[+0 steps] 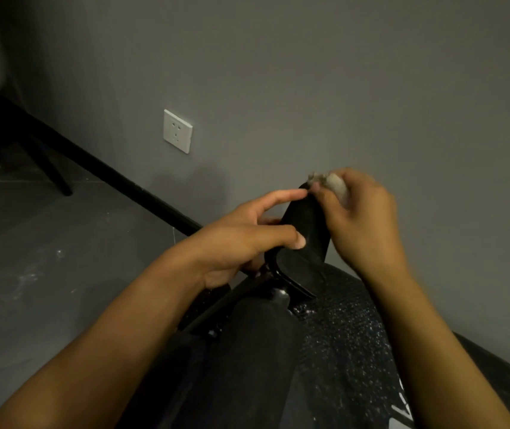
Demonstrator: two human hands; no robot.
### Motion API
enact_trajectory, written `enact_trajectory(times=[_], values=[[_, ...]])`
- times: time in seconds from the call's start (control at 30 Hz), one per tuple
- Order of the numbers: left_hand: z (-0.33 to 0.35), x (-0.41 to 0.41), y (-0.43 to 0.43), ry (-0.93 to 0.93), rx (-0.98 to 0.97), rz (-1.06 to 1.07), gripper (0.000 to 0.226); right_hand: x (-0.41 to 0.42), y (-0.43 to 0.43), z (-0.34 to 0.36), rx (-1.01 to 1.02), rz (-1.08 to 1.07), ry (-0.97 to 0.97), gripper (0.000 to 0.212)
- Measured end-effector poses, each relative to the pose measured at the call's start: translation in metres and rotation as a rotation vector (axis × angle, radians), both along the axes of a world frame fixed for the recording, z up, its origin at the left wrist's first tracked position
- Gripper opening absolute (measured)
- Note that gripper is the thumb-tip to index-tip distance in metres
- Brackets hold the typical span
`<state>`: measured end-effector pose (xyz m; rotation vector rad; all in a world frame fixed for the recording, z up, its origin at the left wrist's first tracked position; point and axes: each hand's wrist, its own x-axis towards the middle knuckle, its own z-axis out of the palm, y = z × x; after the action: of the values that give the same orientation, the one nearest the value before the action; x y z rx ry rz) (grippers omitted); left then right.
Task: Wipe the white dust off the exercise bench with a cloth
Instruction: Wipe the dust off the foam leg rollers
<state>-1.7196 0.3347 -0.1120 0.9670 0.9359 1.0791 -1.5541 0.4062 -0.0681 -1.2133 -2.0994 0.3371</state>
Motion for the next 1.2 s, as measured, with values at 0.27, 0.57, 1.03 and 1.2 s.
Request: enact_trajectory(times=[0.27,0.57,1.03,1.2], values=[[-0.013,-0.009,-0.001,-0.06,-0.046,-0.071,0.067,0.008,0.01,0.007,0.024,0.022,-0.138,0.017],[-0.016,-0.01,0.0,-0.101,-0.052,-0.077,0.075,0.036,-0.055,0.006,-0.233,0.347,0.079,0.014],[-0.005,-0.009,0.001,0.104,-0.004,-0.042,0.071,0.016,-0.001,-0.001,-0.04,0.021,0.035,0.011],[-0.021,-0.017,0.003,-0.091,-0.049,-0.142,0.07,0.019,-0.038,0.009,-0.186,0.361,0.006,0.014]])
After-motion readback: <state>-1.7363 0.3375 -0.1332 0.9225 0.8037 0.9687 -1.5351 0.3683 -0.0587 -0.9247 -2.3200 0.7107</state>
